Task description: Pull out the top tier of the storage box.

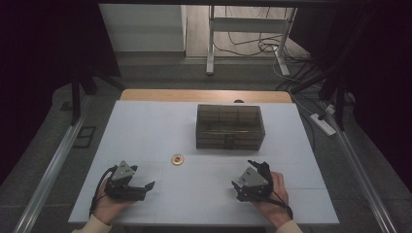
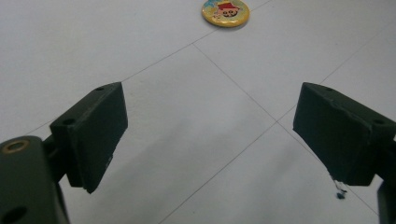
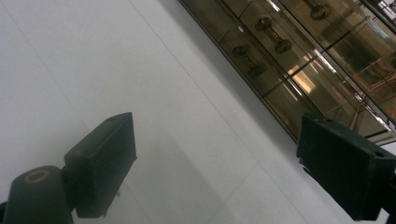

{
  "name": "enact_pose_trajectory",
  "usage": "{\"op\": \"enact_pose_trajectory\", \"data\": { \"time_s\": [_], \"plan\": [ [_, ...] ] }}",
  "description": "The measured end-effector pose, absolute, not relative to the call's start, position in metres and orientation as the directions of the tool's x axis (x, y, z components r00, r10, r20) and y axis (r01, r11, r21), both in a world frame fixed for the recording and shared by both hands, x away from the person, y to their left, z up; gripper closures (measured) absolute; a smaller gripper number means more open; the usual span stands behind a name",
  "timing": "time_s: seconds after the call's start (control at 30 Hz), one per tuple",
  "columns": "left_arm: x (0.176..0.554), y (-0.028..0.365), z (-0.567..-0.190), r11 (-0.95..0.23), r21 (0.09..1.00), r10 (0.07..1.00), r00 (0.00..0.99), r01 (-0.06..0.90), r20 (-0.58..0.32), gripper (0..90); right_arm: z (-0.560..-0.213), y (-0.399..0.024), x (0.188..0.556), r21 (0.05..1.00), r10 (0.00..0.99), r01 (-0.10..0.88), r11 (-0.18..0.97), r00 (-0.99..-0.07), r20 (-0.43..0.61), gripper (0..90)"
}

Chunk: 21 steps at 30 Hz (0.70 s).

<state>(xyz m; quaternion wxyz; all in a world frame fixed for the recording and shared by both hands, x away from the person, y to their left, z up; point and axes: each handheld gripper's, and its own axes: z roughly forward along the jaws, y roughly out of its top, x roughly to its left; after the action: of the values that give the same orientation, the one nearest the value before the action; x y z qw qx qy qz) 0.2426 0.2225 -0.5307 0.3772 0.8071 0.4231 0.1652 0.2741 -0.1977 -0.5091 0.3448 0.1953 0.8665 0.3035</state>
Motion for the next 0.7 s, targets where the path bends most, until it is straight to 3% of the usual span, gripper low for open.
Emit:
{"op": "enact_pose_trajectory", "data": {
  "time_s": [0.7],
  "plan": [
    [0.245, 0.22, -0.533, -0.363, 0.743, 0.805, 0.59, 0.562, -0.053, 10.5, -0.506, -0.184, 0.281, 0.643, 0.525, 0.099, 0.76, -0.678, -0.515, 12.1]
  ]
}}
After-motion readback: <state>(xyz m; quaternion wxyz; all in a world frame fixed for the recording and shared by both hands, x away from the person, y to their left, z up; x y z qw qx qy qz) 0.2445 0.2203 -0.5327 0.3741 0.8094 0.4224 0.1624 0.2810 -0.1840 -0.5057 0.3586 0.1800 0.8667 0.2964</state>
